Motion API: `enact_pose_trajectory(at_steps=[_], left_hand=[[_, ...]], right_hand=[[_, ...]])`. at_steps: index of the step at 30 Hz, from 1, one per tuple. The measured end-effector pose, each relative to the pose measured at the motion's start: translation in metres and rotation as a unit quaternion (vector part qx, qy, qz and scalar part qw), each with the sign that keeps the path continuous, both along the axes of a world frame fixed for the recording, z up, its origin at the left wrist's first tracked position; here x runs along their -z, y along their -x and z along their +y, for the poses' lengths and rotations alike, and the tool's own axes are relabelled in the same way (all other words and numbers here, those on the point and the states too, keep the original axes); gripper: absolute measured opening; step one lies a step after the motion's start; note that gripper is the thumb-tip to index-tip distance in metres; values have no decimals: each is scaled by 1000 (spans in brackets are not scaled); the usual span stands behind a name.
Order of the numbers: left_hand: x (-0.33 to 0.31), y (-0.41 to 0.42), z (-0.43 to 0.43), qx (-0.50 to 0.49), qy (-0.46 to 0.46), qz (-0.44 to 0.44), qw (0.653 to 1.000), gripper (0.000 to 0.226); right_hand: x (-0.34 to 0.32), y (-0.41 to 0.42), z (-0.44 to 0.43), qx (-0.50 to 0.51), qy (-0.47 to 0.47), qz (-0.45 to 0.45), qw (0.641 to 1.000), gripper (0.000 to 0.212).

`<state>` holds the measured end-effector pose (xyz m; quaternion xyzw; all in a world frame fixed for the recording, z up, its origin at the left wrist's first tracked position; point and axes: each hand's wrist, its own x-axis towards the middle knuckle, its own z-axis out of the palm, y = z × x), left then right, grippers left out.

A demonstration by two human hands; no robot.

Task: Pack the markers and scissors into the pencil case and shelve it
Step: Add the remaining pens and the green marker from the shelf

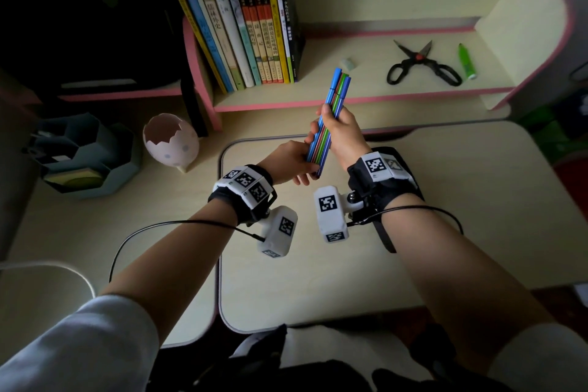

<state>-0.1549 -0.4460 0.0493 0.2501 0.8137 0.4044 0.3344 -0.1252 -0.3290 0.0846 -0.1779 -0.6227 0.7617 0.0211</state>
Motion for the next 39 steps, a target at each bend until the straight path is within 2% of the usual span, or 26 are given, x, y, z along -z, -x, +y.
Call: enact_pose_trajectory(at_steps=[6, 10, 14, 17, 21, 25, 29, 32, 35, 39], left_hand=[[-5, 1, 33, 12, 27, 22, 999, 16], [-7, 3, 68, 0, 25, 24, 999, 4], [-8, 10, 107, -29, 27, 24, 999, 9], [-7, 16, 143, -61, 28, 34, 997, 6], [-5, 26, 196, -150, 10, 53, 987, 14], [-4, 41, 236, -195, 54, 160, 966, 17], [4, 60, 276, -219, 101, 233, 942, 33], [15, 75, 303, -217, 148, 271, 926, 52], [27, 89, 322, -206, 198, 279, 917, 66], [41, 105, 338, -230, 216, 265, 911, 75]], right_hand=[[2, 1, 32, 26, -24, 1, 999, 24], [7, 5, 72, 45, -34, -8, 998, 27], [16, 9, 121, 49, -55, -27, 997, 28], [20, 13, 163, 65, -46, -41, 996, 29], [19, 21, 224, 98, -59, -61, 992, 30], [20, 29, 281, 122, -107, -84, 983, 29], [24, 43, 333, 141, -176, -108, 968, 25], [29, 59, 367, 168, -254, -123, 944, 12], [35, 76, 394, 162, -309, -147, 926, 25], [45, 97, 417, 143, -324, -162, 921, 27]])
